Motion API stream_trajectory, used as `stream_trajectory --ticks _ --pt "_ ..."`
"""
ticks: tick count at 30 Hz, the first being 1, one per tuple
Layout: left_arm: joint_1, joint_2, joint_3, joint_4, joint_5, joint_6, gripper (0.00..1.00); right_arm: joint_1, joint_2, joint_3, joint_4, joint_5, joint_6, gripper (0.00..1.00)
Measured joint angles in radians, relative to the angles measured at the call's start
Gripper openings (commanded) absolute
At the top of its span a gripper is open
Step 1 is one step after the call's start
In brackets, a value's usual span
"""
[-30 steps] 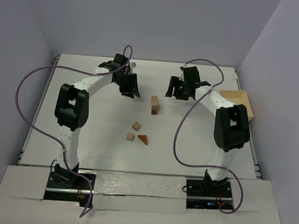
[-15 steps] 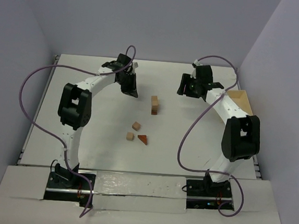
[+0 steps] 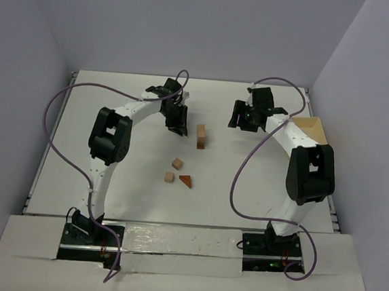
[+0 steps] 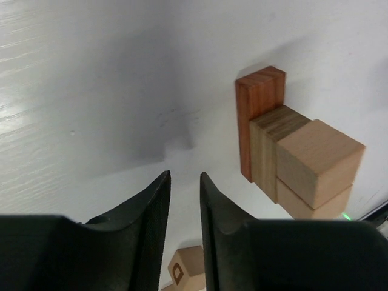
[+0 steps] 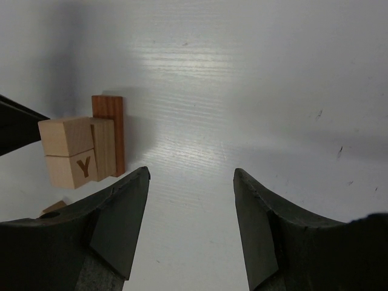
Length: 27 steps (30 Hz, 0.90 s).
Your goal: Build the wood block tower
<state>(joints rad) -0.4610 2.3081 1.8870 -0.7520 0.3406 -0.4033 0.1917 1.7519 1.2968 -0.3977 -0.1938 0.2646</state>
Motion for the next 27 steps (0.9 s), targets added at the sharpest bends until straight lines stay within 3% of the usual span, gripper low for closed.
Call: stream_trajectory --ticks 6,27 --pt "-0.028 0.002 0.042 -0.005 0.013 0.001 0.41 0.0 0.005 0.0 0.0 -0.004 0.0 0.67" --pt "-0.041 0.049 0.097 -0.025 0.013 0.005 0.45 0.0 0.005 -0.001 0.0 -0.01 0.0 0.68"
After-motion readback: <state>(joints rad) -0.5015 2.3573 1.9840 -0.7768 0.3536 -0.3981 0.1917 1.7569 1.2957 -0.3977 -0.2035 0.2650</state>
